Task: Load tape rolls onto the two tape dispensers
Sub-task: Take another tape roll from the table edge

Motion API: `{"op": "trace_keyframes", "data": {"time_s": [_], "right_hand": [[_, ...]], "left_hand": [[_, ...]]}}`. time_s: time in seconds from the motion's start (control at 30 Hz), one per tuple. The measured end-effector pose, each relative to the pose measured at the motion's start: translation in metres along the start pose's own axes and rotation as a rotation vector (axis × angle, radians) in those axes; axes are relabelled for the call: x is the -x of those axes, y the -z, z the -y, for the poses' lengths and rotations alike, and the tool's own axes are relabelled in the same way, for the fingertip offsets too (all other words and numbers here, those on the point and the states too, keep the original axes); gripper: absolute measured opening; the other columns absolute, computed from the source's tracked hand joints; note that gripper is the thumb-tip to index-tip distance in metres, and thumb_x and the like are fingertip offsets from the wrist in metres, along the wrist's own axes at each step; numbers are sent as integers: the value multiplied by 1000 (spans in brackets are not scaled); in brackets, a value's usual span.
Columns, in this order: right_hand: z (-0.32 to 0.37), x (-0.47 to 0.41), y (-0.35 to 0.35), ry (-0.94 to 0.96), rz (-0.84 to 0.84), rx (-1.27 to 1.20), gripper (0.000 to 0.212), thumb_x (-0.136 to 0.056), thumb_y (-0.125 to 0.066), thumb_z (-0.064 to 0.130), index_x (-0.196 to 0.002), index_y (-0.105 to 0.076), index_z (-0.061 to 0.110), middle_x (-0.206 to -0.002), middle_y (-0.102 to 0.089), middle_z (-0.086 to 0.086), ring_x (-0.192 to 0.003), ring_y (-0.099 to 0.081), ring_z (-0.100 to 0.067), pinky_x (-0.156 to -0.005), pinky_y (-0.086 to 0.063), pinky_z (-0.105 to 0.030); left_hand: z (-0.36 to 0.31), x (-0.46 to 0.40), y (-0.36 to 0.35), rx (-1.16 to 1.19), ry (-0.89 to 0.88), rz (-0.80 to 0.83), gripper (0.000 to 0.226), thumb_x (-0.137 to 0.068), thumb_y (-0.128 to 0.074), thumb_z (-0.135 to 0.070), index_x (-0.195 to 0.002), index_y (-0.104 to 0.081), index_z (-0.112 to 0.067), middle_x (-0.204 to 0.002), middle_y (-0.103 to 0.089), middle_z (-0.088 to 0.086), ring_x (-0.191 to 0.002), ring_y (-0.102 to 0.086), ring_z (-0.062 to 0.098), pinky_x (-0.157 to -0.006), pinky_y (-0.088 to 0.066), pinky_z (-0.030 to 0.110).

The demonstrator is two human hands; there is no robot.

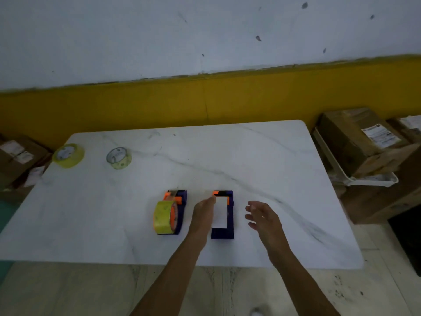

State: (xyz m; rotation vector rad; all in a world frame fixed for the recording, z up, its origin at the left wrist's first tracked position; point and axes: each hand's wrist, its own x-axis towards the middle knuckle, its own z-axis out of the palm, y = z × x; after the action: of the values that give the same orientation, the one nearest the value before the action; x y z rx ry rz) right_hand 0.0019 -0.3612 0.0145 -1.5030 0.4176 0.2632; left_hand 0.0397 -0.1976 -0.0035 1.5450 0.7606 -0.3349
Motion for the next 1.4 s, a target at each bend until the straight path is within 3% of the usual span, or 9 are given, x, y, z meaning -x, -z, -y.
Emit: {"op": "trace_keyframes", "data": {"time_s": [0.17,0.27,0.63,0.77,0.97,1.03,1.1,1.2,1.4], "right_hand": [[7,-18,-23,2,161,326,36,-83,-69,37,-111,-60,17,-107,-66,1,-97,-65,-17,-84,-53,-27],[10,-24,-30,75,123,447,36,-76,-76,37,-102,-64,15,-91,-67,5,-85,-65,-13,-68,-48,-15],[26,-41,50,79,-90,200,27,-83,-71,18,-107,-65,8,-100,-70,-13,-88,-68,-26,-84,-58,-42],[58,-37,42,135,53,84,24,-87,-66,9,-111,-63,5,-95,-70,-9,-83,-66,-16,-82,-56,-35],[92,-43,-40,206,366,87,23,-86,-65,3,-109,-68,5,-95,-74,-23,-88,-71,-37,-84,-58,-51],[97,-44,-76,213,456,68,20,-87,-65,4,-103,-73,14,-90,-77,-13,-86,-74,-27,-81,-61,-42],[95,-49,-110,183,455,30,19,-87,-65,3,-97,-73,16,-78,-76,-3,-73,-72,-12,-74,-62,-30],[86,-62,-160,186,474,69,22,-86,-67,9,-104,-70,-3,-86,-72,-26,-76,-70,-21,-78,-60,-43],[79,-105,-280,124,360,51,14,-89,-62,6,-100,-71,7,-93,-73,-17,-76,-73,-25,-74,-62,-36]], "left_hand": [[-3,-3,-8,100,10,-11,24,-92,-52,-40,-79,-63,-22,-94,-65,11,-92,-64,30,-94,-51,47],[0,-3,-12,115,-5,8,24,-96,-47,-29,-83,-64,-19,-87,-67,10,-82,-64,26,-86,-54,45],[38,9,-1,-176,-117,73,10,-89,-55,-12,-95,-63,-13,-91,-65,4,-79,-59,16,-70,-45,23],[30,22,5,-86,-97,55,54,-82,-70,-25,-129,-49,-7,-114,-60,5,-103,-59,20,-83,-47,27],[-38,29,41,-6,-493,44,80,-79,-76,-18,-142,-27,-24,-134,-43,-10,-128,-44,11,-99,-48,24],[-56,19,61,-4,-527,44,91,-73,-80,-19,-143,-23,-27,-135,-42,-12,-126,-45,9,-98,-50,26],[-67,8,87,-5,-535,-24,97,-69,-83,-19,-145,-23,-23,-136,-43,-8,-121,-48,4,-95,-51,22],[-72,-16,134,-60,-545,-105,89,-67,-85,-20,-140,-33,-21,-132,-47,-6,-111,-49,-5,-80,-52,9],[-75,-77,263,-139,-513,-147,83,-57,-84,-40,-128,-41,-36,-134,-42,-4,-120,-49,11,-93,-54,30]]}}
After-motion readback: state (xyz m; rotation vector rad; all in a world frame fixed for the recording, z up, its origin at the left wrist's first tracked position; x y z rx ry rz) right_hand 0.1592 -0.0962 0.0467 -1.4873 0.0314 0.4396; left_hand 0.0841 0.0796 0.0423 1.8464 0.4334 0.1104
